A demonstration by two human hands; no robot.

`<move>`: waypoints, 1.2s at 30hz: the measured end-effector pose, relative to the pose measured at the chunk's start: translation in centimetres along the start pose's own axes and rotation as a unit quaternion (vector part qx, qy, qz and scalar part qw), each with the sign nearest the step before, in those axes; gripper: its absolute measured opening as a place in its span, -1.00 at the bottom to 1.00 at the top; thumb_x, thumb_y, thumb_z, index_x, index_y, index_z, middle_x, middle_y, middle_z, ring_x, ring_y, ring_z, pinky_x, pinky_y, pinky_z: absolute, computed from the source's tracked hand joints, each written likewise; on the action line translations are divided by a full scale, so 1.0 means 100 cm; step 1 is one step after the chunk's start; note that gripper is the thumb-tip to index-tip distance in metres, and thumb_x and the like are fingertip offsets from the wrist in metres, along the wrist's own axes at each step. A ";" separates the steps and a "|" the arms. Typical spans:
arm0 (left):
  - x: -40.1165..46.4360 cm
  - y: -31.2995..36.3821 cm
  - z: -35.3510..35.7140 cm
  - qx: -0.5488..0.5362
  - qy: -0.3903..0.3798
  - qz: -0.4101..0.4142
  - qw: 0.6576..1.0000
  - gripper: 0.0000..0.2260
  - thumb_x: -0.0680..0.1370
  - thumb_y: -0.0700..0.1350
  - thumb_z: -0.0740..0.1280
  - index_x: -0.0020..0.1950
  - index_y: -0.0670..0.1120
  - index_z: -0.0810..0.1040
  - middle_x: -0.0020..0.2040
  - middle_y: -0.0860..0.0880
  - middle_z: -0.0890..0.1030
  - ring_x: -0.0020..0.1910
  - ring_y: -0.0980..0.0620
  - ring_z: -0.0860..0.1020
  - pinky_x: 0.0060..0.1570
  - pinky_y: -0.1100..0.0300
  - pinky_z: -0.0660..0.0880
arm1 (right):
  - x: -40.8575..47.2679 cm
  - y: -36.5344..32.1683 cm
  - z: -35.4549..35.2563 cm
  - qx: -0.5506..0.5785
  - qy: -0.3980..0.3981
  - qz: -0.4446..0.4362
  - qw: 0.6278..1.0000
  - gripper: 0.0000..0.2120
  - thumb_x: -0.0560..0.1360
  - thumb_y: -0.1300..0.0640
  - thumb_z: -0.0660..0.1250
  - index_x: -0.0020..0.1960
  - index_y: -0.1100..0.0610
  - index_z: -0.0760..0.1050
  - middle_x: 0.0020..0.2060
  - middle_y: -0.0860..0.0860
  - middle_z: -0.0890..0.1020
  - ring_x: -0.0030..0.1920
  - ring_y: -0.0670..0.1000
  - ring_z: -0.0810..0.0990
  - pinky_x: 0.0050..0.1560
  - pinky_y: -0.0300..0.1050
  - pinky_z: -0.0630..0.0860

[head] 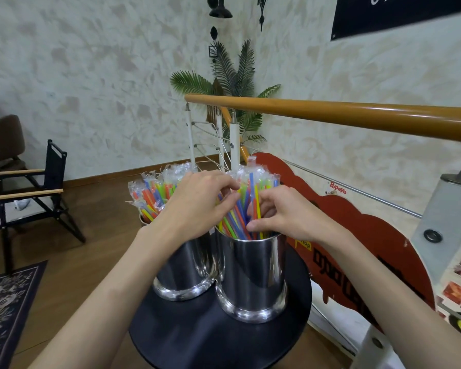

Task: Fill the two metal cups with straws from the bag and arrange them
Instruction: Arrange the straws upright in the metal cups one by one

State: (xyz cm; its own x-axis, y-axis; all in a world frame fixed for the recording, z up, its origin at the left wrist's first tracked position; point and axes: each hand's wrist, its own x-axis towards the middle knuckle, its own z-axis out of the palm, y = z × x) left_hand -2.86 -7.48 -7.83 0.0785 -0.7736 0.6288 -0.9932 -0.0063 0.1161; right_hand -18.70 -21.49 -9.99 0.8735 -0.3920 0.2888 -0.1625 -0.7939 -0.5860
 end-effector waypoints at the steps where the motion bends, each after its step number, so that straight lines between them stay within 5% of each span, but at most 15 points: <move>1: 0.000 0.000 0.000 -0.001 0.000 0.000 1.000 -0.82 0.61 0.01 0.34 0.11 -0.02 0.67 -0.10 0.09 0.61 -0.27 0.16 0.40 -0.07 0.00 0.49 | 0.000 -0.001 0.000 -0.005 -0.019 -0.004 1.000 -0.77 0.42 0.08 0.60 0.00 0.12 0.65 -0.19 -0.05 0.72 -0.15 -0.15 0.70 0.02 -0.05 0.66; 7: 0.000 -0.001 -0.004 0.013 -0.014 0.008 1.000 -0.87 0.61 -0.06 0.33 0.07 -0.02 0.66 -0.17 0.15 0.50 -0.29 0.22 0.40 -0.14 0.14 0.37 | 0.002 -0.004 -0.001 -0.064 -0.055 -0.022 0.996 -0.69 0.45 -0.03 0.55 -0.14 0.21 0.61 -0.24 0.05 0.69 -0.24 0.00 0.66 -0.16 0.03 0.61; 13: -0.001 -0.002 -0.002 0.023 -0.020 0.006 1.000 -0.82 0.61 0.00 0.32 0.12 0.01 0.67 -0.13 0.15 0.54 -0.20 0.15 0.45 -0.04 0.03 0.49 | 0.000 -0.006 -0.019 0.028 0.084 -0.037 0.995 -0.89 0.61 0.00 0.35 0.03 0.02 0.59 -0.26 0.00 0.68 -0.29 -0.04 0.67 -0.22 -0.06 0.65; 23: -0.002 0.017 0.014 0.060 -0.053 -0.022 0.997 -0.33 0.43 0.55 -0.03 0.06 0.16 0.66 -0.13 0.16 0.51 -0.07 0.12 0.40 -0.02 0.08 0.23 | 0.010 -0.020 -0.027 0.043 0.201 -0.074 0.976 -0.77 0.63 -0.03 0.32 0.00 0.13 0.57 -0.26 -0.03 0.64 -0.27 -0.08 0.63 -0.26 -0.12 0.59; 26: -0.003 0.025 0.021 0.040 -0.045 -0.040 0.997 -0.47 0.45 0.50 0.07 -0.12 0.13 0.60 -0.20 0.14 0.46 -0.08 0.10 0.37 -0.06 0.07 0.16 | 0.014 -0.026 -0.019 0.084 0.225 -0.084 0.967 -0.74 0.60 -0.01 0.37 0.00 0.21 0.60 -0.25 0.02 0.68 -0.25 0.01 0.68 -0.21 0.08 0.64; 30: -0.004 0.029 0.027 0.038 -0.036 -0.076 0.996 -0.64 0.56 0.29 0.20 -0.24 0.04 0.47 -0.24 0.10 0.39 -0.10 0.07 0.35 -0.07 0.05 0.18 | 0.016 -0.030 -0.010 0.113 0.242 -0.089 0.959 -0.77 0.59 0.03 0.40 0.03 0.21 0.59 -0.26 -0.01 0.70 -0.23 -0.03 0.70 -0.17 0.11 0.64; 36: -0.004 0.030 0.029 0.044 -0.052 -0.074 0.995 -0.63 0.65 0.11 0.19 -0.31 0.06 0.22 -0.22 0.10 0.32 -0.08 0.03 0.31 -0.05 0.03 0.16 | 0.013 -0.032 -0.006 0.147 0.266 -0.089 0.948 -0.59 0.55 0.06 0.47 0.14 0.22 0.29 -0.27 0.10 0.71 -0.29 0.07 0.69 -0.16 0.23 0.60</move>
State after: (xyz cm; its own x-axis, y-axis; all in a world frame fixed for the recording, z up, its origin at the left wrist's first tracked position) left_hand -6.11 -9.03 -10.02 0.2201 -0.8211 0.5266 -0.9754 -0.1774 0.1312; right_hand -17.36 -19.75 -7.28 0.5070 -0.5050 0.6985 0.1695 -0.7361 -0.6553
